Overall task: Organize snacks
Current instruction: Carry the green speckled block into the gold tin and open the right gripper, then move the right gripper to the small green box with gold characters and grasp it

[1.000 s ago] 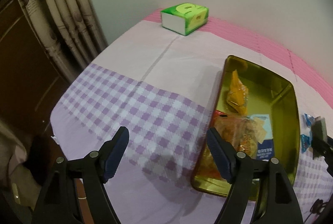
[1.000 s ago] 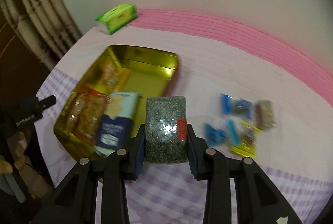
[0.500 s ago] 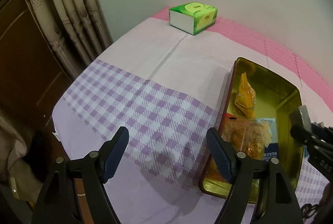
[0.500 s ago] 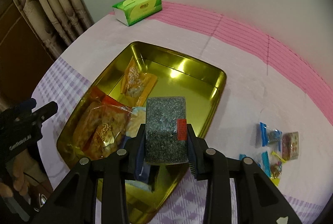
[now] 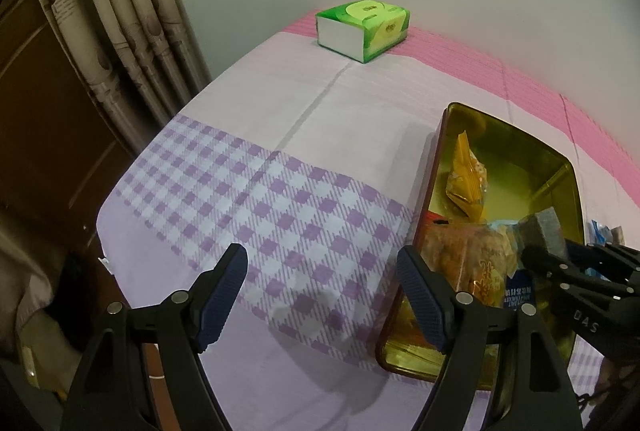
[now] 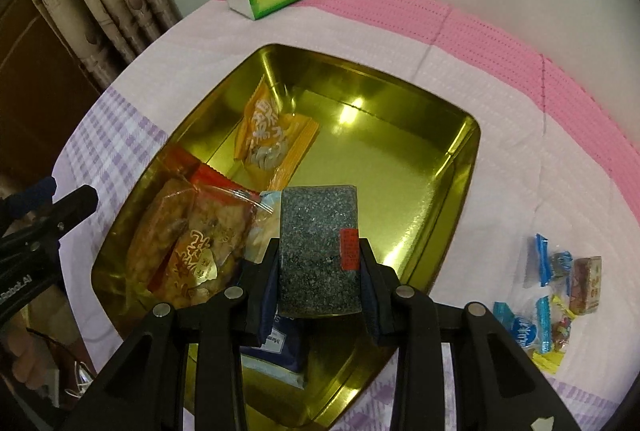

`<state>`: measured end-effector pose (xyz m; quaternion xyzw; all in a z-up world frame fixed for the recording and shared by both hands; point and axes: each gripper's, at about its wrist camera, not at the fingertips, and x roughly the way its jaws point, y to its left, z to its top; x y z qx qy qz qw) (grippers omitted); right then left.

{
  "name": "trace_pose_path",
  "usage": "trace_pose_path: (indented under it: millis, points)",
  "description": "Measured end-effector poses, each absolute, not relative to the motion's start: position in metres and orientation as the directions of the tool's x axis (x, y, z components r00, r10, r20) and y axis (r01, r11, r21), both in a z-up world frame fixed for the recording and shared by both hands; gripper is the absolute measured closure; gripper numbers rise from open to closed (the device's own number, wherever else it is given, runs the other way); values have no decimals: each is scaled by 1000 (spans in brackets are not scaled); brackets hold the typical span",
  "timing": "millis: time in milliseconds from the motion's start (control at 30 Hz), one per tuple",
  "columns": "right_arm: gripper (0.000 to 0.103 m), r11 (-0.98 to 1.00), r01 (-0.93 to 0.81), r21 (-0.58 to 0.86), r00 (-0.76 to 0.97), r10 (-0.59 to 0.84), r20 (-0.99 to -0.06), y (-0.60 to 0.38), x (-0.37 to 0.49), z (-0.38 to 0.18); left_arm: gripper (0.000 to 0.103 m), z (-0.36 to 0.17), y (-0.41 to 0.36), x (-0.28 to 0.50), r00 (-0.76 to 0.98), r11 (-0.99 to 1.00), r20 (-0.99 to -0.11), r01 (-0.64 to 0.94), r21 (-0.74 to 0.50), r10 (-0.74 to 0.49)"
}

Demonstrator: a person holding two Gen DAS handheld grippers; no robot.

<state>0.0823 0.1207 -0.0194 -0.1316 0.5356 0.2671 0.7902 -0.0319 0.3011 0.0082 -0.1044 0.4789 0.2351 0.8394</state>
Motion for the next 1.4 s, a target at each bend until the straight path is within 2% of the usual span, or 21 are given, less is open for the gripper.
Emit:
trace_pose_path:
  millis: [467, 667, 867, 1067, 1400]
  points:
    - [69, 825, -556, 101, 290, 306, -907, 119, 79, -21, 25, 8, 300, -32, 428, 869, -854, -491, 55, 296]
    - [62, 827, -539, 158, 307, 368, -878, 101, 76, -8, 25, 8, 299, -32, 431, 870, -852, -489, 57, 298]
    - [62, 832, -523, 187, 345, 407, -846, 77, 72, 12, 25, 7, 299, -32, 431, 870, -853, -491, 53, 295]
    - [62, 871, -470, 143, 408, 358, -840, 36, 81, 20, 25, 7, 299, -32, 429, 875, -854, -481, 59, 294]
    - [62, 955, -286, 79, 451, 207, -868, -55, 113, -1, 25, 7, 297, -31, 429, 877, -854, -475, 65, 295]
